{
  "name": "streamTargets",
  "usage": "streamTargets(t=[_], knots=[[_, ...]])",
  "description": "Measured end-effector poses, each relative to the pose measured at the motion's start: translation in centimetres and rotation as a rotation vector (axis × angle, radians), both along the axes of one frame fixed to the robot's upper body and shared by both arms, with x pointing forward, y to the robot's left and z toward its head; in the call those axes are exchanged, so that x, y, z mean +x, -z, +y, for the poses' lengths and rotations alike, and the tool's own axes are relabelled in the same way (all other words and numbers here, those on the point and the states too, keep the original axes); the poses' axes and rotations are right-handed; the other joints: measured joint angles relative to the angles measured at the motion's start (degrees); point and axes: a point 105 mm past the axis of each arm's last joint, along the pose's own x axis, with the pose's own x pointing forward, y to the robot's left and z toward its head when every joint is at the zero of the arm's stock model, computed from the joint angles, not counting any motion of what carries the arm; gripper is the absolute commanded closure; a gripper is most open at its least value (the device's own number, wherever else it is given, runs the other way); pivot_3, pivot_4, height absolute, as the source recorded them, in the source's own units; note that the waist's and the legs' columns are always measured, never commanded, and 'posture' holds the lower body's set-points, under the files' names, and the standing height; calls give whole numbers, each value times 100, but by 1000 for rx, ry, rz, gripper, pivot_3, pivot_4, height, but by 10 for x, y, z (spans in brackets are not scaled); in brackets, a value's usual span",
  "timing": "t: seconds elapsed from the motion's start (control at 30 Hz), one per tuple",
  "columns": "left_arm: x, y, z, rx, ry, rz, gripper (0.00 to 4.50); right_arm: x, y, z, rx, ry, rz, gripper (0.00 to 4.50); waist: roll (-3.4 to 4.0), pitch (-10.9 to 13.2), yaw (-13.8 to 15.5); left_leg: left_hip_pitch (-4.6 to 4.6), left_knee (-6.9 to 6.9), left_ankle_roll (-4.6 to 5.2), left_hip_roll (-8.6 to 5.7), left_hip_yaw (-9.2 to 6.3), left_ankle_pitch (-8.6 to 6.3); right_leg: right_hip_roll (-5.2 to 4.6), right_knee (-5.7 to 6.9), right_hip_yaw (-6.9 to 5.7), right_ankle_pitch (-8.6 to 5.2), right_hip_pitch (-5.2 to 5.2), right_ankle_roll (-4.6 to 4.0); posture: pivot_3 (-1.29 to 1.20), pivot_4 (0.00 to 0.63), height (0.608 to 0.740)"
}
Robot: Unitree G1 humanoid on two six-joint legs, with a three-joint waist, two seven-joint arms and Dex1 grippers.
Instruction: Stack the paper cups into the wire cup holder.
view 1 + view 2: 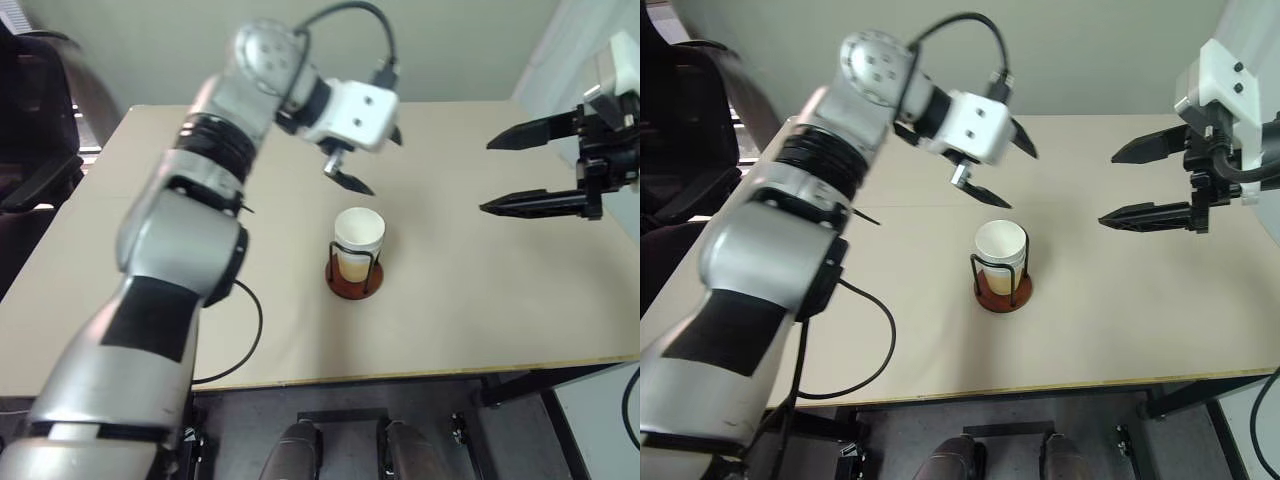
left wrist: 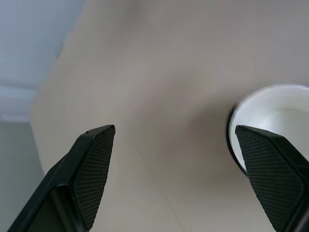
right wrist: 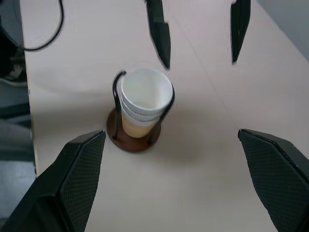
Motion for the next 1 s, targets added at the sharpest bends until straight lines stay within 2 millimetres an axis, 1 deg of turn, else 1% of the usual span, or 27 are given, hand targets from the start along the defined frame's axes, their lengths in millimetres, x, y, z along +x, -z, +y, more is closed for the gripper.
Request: streamTargets(t=[0.03,0.07,0.1,0.13,0.17,0.2,0.23,0.27,0.3,0.33,0.4,0.47,0.53,0.63,0.73,0.9,1.0], knots=[[2,-1,17,-22,-41,17,238,-1,3,3,9,-9,7,0,3,-2,-37,11,-8,-2,-9,16,1,26,5,-40,-2,1,-3,0,150,740],[4,0,37,-48,-97,41,238,-1,6,4,19,-15,19,0,11,-4,-64,13,-14,-3,-1,10,3,13,5,-23,-4,4,-3,0,150,740],[6,5,55,-64,-151,69,238,-1,10,5,23,-17,32,0,12,-5,-63,13,-10,-8,8,-4,5,1,6,-9,-4,4,-4,0,150,740],[7,11,71,-75,-200,95,238,-1,13,6,31,-22,42,0,10,-3,-81,18,-17,-11,0,5,9,30,16,-33,-7,1,-7,0,150,740],[8,21,96,-89,-278,141,238,-1,17,9,45,-31,56,0,11,-4,-82,14,-10,-15,-4,7,13,31,16,-48,-9,-1,-13,0,150,740],[8,26,105,-94,-312,164,238,-1,18,9,45,-30,62,0,11,-4,-68,1,3,-17,14,-15,10,0,20,-17,-7,-6,-15,0,150,740],[6,32,120,-112,-361,196,238,1,19,10,57,-34,60,0,5,-3,-72,-4,2,-31,1,-7,22,12,32,-34,-8,-22,-19,0,150,740],[4,36,131,-123,-395,217,238,1,19,13,70,-42,61,0,1,-6,-71,-4,1,-44,-9,-3,33,22,35,-49,-9,-21,-25,0,150,740],[1,39,139,-133,-421,229,238,2,20,15,80,-51,60,0,1,-6,-51,-12,9,-56,4,-24,42,-10,38,-31,-12,-18,-28,0,150,740],[-4,42,152,-154,-456,243,238,3,20,19,95,-67,57,0,-5,-11,-50,-4,1,-57,-4,-15,43,0,37,-40,-21,-16,-51,0,150,740],[-9,47,168,-181,-511,274,238,5,22,20,109,-65,63,0,-11,-14,-33,-7,6,-53,-7,-23,44,-13,43,-40,-35,-13,-73,0,150,740],[-16,52,181,-209,-554,302,238,7,24,22,122,-72,66,0,-20,-19,-20,-3,5,-55,-16,-19,47,6,47,-53,-36,-13,-82,0,150,740],[-25,57,194,-237,-606,320,238,8,26,27,138,-93,67,0,-24,-21,-34,1,6,-54,-14,-20,48,-2,50,-43,-34,-12,-85,0,150,740],[-33,54,205,-285,-669,315,238,12,27,30,152,-114,81,0,-27,-22,-35,4,4,-48,-12,-26,51,-2,59,-43,-30,-12,-91,0,150,740],[-39,50,207,-303,-689,293,238,13,32,37,147,-145,99,0,-27,-23,-40,14,3,-47,-12,-26,51,-3,81,-41,-29,-13,-104,0,150,740],[-46,62,206,-297,-712,313,238,15,36,40,144,-153,114,0,-27,-23,-58,37,-10,-60,-7,-30,62,1,97,-39,-11,-9,-136,0,150,740],[-46,60,208,-303,-726,300,238,14,37,40,141,-153,113,0,-29,-22,-66,43,-13,-64,-4,-34,72,6,98,-37,3,-8,-159,0,150,740]])
